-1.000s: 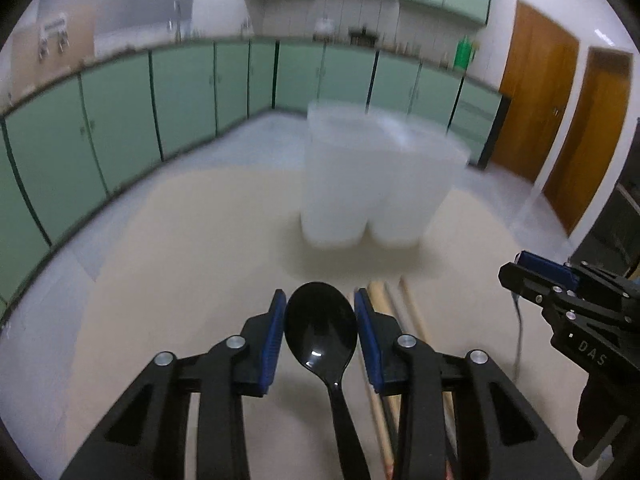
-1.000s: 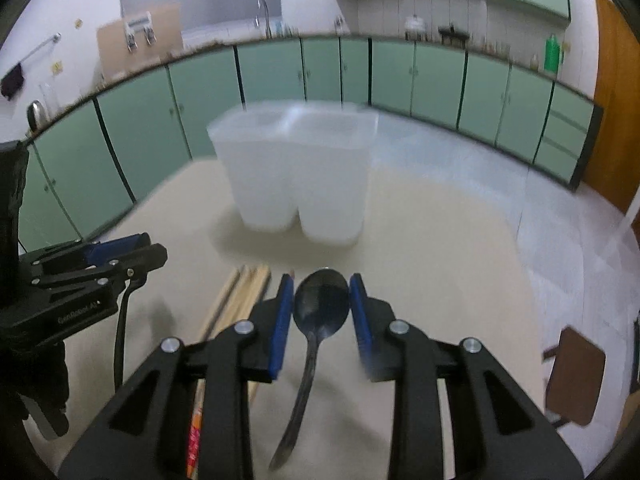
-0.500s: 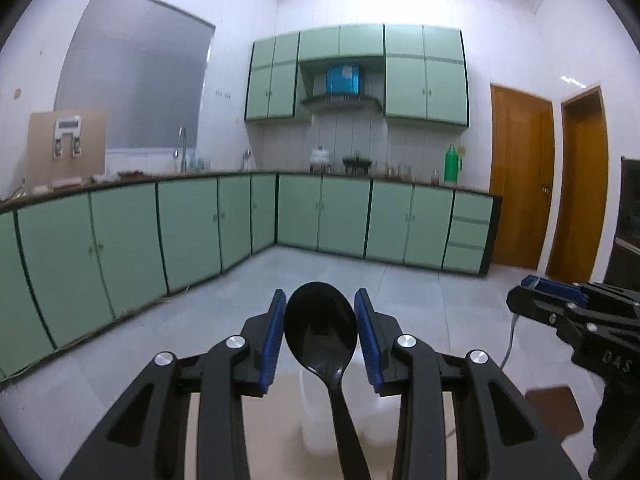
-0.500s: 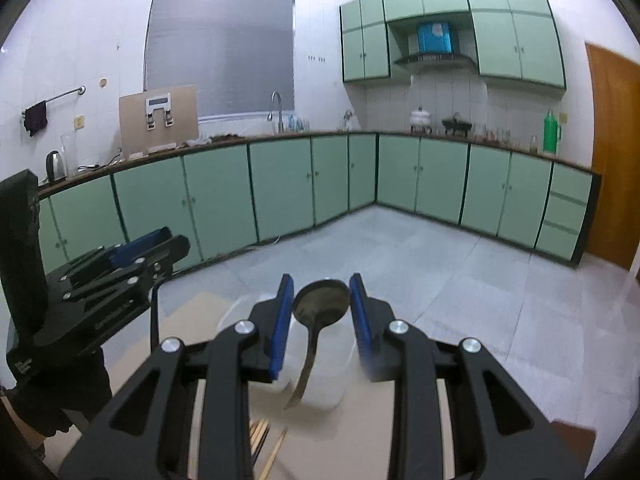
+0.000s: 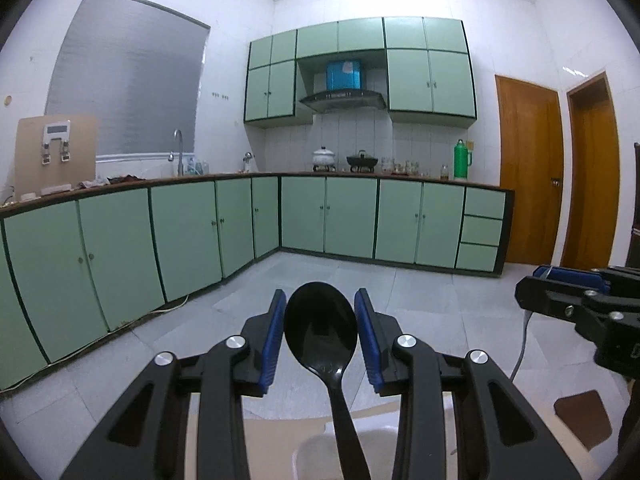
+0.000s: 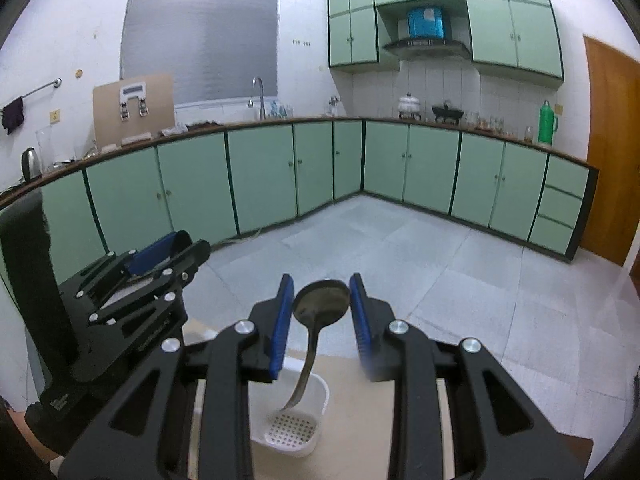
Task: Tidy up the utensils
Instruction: 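Carry both spoons to the white holder and drop them in, then grasp a plain wooden chopstick with the right tool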
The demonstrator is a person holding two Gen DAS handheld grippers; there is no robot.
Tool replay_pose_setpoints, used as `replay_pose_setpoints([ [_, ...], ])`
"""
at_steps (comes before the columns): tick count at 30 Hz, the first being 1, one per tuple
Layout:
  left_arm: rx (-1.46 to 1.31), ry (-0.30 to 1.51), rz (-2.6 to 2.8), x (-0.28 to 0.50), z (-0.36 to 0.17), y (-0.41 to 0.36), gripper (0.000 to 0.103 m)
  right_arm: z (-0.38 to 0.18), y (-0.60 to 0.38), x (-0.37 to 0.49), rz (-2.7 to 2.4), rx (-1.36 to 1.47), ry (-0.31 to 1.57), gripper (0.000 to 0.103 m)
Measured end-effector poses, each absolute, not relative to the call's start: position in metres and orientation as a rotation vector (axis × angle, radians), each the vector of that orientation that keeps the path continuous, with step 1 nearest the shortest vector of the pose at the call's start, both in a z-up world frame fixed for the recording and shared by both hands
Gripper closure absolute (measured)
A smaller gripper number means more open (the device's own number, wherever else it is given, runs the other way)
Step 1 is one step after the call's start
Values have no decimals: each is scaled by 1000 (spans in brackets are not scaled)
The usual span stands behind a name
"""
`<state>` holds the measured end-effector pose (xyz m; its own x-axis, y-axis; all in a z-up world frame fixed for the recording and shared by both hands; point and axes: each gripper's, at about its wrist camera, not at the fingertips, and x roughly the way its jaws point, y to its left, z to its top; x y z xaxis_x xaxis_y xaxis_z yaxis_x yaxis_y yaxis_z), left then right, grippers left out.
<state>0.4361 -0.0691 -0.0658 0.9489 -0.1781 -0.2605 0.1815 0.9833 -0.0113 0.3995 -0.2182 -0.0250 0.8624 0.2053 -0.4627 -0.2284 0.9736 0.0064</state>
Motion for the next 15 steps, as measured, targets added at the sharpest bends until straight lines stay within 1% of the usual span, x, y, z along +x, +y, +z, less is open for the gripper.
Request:
replay_pose_setpoints([
  [7,-2,331,-214,442,-92,-61,67,-67,-204,410,254,-55,583,75],
  [10,-4,342,-219,436,-93,-55,63,-76,-199,407,262,-51,612,74],
  [15,-15,359,-213,419,-82,-43,58,-73,-199,392,252,-46,604,62],
])
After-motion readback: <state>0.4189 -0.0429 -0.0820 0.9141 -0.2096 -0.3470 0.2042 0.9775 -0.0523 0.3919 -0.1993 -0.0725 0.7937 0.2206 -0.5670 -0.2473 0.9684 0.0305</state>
